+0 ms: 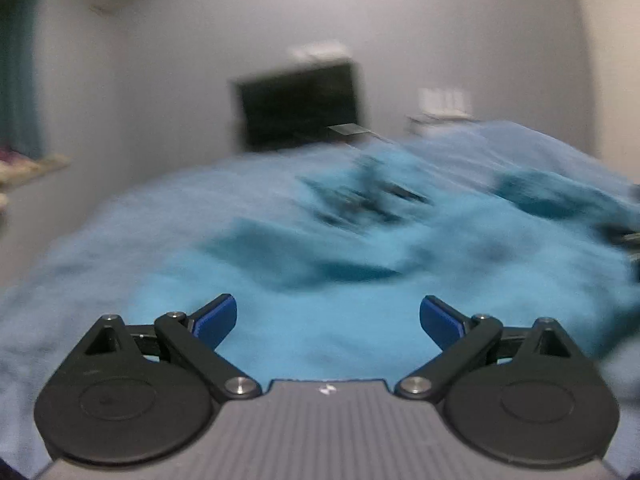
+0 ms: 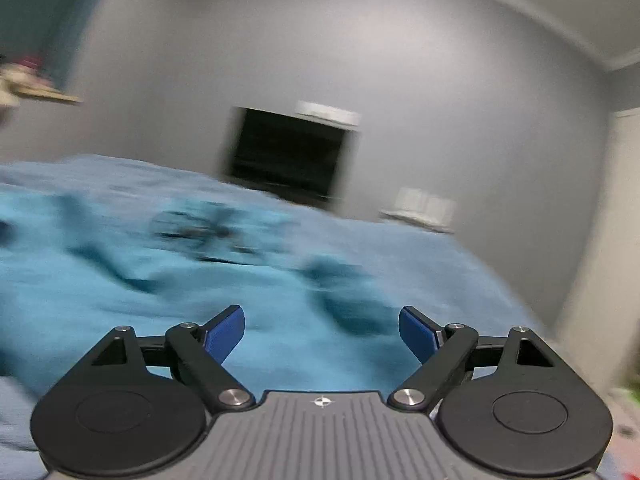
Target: Fold large clothes
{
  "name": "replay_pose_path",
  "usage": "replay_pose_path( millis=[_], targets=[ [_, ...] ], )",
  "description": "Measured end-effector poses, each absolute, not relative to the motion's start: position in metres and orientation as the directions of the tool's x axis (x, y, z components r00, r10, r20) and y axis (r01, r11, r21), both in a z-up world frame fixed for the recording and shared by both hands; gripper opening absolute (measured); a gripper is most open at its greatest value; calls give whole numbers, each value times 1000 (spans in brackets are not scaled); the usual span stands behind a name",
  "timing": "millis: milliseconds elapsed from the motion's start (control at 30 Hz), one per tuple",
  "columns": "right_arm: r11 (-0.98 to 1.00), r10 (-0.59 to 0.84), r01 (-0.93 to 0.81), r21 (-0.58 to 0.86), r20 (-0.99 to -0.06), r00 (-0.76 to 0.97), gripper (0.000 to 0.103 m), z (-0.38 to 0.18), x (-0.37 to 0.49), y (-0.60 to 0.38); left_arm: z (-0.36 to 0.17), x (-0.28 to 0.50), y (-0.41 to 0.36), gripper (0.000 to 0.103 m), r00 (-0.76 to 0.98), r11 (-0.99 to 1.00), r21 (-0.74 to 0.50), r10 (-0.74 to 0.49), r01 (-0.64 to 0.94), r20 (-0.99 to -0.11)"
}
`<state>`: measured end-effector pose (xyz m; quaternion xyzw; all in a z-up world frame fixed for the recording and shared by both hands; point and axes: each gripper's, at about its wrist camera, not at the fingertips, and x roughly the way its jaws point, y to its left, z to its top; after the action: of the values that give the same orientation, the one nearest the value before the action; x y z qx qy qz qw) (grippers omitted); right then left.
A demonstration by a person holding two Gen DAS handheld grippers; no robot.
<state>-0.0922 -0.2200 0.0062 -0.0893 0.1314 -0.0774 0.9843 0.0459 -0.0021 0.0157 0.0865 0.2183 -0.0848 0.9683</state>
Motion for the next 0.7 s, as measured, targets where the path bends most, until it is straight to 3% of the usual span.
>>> replay_pose_path(
  millis=[167, 300, 400, 500, 600, 700],
  targets=[
    [974, 116, -184, -130, -409, 905, 87, -14, -75, -196, -17, 66, -14, 99, 804, 948, 132, -166, 290, -571],
    [973, 126, -205, -106, -497, 859, 93, -34, -60, -196, -34, 79, 5, 100, 789, 974, 126, -76, 191, -610],
    [993, 48, -97, -69, -515, 856, 93, -41, -50, -216, -39, 94, 38, 100, 791, 978, 209, 107, 27, -602],
    [994, -102, 102, -30, -527, 844, 93, -50, -37, -250, -34, 99, 91, 100, 738, 984, 80, 174, -161, -651],
    [966, -191, 255, 48, -537, 822, 88, -55, -33, -289, -33, 97, 132, 101, 677, 941, 65, 285, -331, -679],
    [936, -239, 339, 89, -547, 802, 86, -57, -35, -309, -30, 89, 165, 101, 654, 912, -69, 236, -405, -719]
  ],
)
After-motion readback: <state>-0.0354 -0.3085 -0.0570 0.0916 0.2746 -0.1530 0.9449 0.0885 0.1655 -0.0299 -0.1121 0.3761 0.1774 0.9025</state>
